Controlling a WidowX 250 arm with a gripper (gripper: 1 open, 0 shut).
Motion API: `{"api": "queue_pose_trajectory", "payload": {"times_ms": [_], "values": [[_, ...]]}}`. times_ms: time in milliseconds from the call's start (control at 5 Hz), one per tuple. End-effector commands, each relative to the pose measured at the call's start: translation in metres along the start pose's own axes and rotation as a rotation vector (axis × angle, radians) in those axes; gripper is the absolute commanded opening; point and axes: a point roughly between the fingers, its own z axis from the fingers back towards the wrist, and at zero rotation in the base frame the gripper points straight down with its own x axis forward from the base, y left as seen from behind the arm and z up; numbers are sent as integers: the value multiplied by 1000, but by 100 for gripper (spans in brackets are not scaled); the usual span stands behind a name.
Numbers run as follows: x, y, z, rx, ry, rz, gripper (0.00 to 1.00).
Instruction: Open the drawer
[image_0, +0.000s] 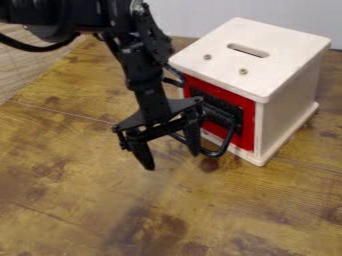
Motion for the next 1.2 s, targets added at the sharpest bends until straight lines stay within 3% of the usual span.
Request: {"api": "queue_pose_trajectory", "payload": {"times_ms": [0, 400, 1000], "values": [[13, 8, 6, -37, -42, 45, 100], [20, 16, 2, -47, -55, 92, 100], [22, 22, 7, -66, -50, 96, 100]]}}
